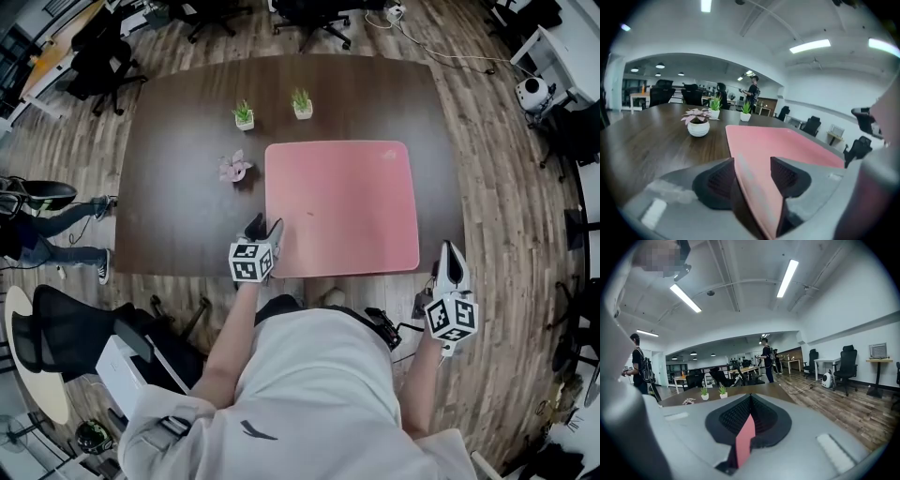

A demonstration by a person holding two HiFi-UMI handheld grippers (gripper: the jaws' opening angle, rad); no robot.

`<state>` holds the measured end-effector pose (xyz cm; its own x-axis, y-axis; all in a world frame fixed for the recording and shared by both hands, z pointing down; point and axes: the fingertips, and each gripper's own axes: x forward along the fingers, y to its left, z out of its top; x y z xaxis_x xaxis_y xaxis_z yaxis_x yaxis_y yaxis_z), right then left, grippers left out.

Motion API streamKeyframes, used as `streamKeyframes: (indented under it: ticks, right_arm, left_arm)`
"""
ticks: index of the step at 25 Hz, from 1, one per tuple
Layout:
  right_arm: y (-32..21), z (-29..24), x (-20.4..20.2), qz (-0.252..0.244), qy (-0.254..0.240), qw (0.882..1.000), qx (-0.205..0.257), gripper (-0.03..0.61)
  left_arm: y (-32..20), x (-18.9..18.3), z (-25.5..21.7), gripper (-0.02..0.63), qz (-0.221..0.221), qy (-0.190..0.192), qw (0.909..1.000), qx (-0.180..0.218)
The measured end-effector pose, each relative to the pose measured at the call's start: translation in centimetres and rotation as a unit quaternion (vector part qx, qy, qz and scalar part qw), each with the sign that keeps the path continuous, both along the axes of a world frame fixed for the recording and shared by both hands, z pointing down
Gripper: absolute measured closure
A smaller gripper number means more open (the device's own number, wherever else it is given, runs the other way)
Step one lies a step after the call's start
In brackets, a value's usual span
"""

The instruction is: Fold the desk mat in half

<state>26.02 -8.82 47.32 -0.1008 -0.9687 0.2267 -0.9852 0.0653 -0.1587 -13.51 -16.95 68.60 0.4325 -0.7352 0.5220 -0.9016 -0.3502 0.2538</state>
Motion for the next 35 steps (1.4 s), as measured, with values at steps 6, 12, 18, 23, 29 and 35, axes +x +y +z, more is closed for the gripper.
streamKeyframes:
  ticks: [6, 12, 18, 23, 29, 35]
  right_arm:
    - [0.2, 0.2, -0.1, 0.002, 0.001, 1.0, -0.004, 0.577]
    - [0.4, 0.2, -0.2, 0.002, 0.001, 1.0, -0.005, 0.577]
    - [0.4, 0.6, -0.2, 0.0, -0.001, 1.0, -0.007, 0.577]
    - [0.6, 0.7, 0.0, 0.002, -0.002, 1.0, -0.009, 0.577]
    - [0.5, 1.2, 0.3, 0.005, -0.007, 1.0, -0.012, 0.577]
    - [-0.1, 1.5, -0.4, -0.004, -0.004, 1.0, -0.016, 0.577]
  left_arm:
    - [0.2, 1.3, 2.5, 0.379, 0.039, -0.126, 0.9909, -0.025]
    - [0.2, 1.2, 2.6, 0.376, 0.036, -0.136, 0.9895, -0.031]
    - [-0.1, 0.8, 2.7, 0.362, 0.007, -0.111, 0.9918, -0.063]
    - [0.2, 0.1, 2.9, 0.331, -0.044, -0.096, 0.9903, -0.09]
    - [0.0, 0.2, 2.9, 0.333, -0.038, -0.093, 0.9902, -0.097]
    - [-0.1, 0.8, 2.9, 0.387, -0.03, -0.091, 0.9897, -0.106]
